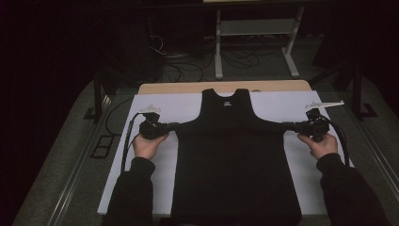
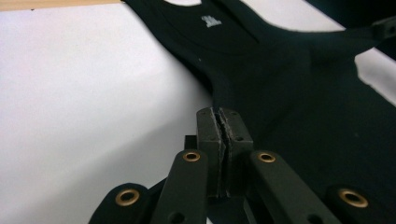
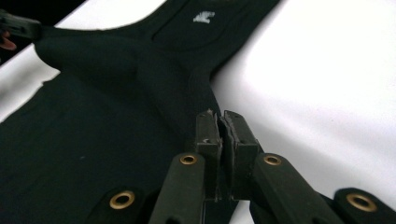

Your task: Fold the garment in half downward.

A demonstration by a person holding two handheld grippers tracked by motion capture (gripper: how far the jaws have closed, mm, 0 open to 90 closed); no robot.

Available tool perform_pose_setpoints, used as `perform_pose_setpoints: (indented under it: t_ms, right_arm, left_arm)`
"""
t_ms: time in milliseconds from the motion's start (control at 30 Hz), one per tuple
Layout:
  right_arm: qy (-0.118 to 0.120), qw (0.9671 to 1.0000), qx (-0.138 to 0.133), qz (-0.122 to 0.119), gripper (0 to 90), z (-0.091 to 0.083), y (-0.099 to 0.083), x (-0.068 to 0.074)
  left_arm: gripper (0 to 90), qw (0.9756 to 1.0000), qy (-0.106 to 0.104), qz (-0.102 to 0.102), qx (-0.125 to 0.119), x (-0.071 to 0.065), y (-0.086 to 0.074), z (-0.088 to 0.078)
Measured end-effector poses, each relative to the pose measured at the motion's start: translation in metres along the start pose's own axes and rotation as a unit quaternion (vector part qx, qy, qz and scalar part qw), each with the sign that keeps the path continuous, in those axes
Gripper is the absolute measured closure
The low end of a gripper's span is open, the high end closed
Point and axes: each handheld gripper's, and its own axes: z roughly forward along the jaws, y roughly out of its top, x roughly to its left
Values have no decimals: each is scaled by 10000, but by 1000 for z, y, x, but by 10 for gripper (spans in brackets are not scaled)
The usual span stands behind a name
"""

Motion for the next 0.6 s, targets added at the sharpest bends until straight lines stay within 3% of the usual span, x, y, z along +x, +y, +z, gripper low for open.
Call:
perform_pose_setpoints:
  t_ms: [300, 600]
  right_arm:
    - [59, 9999, -11, 116, 842, -11, -8, 2]
    - [114, 9997, 12, 193, 840, -17, -17, 8]
  left_arm:
    - [868, 9999, -114, -63, -94, -6, -2, -12]
    - [868, 9996, -241, -164, 2, -9, -12, -16]
